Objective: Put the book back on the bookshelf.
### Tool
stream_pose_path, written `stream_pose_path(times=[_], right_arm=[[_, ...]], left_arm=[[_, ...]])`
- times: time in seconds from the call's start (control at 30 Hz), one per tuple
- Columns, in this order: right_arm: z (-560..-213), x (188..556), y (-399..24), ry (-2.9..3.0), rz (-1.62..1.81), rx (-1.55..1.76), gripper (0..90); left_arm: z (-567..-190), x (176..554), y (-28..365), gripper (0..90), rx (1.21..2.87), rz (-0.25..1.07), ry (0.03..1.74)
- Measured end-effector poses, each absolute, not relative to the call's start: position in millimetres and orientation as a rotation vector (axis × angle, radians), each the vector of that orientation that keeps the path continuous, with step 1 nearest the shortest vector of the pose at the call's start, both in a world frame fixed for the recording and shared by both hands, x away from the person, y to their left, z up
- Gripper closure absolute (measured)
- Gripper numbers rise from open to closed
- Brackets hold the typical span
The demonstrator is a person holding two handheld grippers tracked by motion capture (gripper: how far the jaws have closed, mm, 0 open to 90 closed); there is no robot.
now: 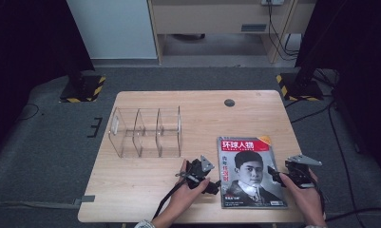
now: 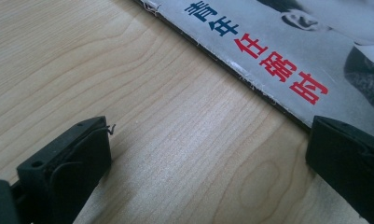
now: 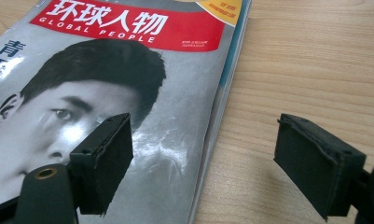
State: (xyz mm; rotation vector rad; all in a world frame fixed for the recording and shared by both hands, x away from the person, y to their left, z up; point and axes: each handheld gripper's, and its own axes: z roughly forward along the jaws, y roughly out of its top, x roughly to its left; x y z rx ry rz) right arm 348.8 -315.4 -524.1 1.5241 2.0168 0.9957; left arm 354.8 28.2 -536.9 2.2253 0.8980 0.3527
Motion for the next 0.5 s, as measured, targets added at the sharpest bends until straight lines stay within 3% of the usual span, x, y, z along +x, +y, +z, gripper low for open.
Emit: stream_pose_path(times=[0.5], right_arm=[[-525.1,347.6,-315.2,2.021,0.987,1.527,16.6]], left_arm=[[-537.0,354.3,28.4,0.0,2.229,0.351,0.889]])
